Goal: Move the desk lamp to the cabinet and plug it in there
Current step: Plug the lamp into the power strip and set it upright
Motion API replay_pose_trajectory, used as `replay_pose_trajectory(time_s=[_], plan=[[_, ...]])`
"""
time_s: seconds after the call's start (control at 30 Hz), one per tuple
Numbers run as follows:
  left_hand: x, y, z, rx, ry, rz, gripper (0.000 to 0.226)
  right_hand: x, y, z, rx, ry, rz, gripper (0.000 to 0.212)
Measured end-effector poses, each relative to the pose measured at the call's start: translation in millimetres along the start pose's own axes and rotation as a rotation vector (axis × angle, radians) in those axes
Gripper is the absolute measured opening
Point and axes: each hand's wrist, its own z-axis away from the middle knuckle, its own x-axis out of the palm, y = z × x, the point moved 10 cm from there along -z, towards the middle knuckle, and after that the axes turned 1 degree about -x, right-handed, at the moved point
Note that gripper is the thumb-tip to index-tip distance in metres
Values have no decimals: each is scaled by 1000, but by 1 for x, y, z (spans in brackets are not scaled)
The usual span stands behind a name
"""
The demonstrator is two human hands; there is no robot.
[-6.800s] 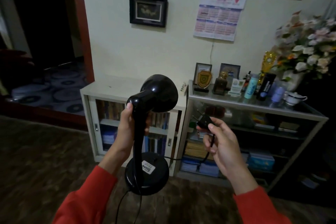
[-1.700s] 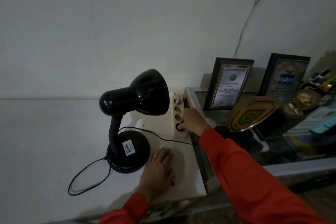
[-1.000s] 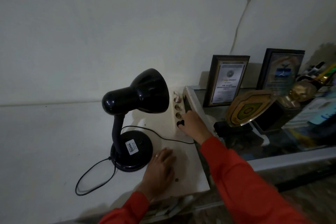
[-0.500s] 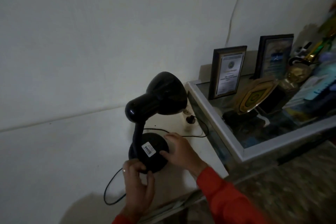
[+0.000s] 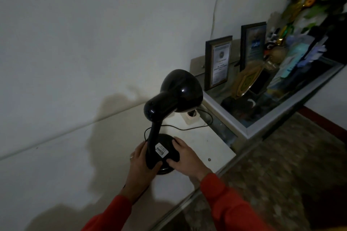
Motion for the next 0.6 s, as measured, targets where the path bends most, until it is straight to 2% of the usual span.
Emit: replay_pose_trajectory(time_s=[0.17, 0.3, 0.6], plan=[[5, 3, -10, 121, -143, 9, 77, 2, 2, 22, 71, 113, 39, 79], [6, 11, -17, 218, -235, 112, 70, 5, 1, 39, 114, 197, 82, 77], [23, 37, -23, 355, -458, 159, 65, 7, 7, 68, 220, 289, 87, 75]])
